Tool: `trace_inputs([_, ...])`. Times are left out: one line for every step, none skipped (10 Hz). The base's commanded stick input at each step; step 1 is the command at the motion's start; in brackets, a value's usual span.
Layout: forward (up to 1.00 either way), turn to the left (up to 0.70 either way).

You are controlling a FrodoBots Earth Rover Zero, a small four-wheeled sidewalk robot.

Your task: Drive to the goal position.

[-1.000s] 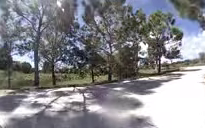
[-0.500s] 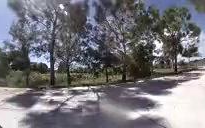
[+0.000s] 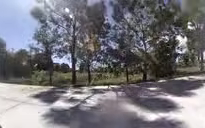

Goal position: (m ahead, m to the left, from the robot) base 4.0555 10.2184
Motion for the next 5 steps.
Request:
trace_inputs([0.00, 0.85])
trace_inputs([0.00, 0.85])
trace_inputs([0.00, 0.85])
trace_inputs([0.00, 0.85])
trace_inputs([0.00, 0.85])
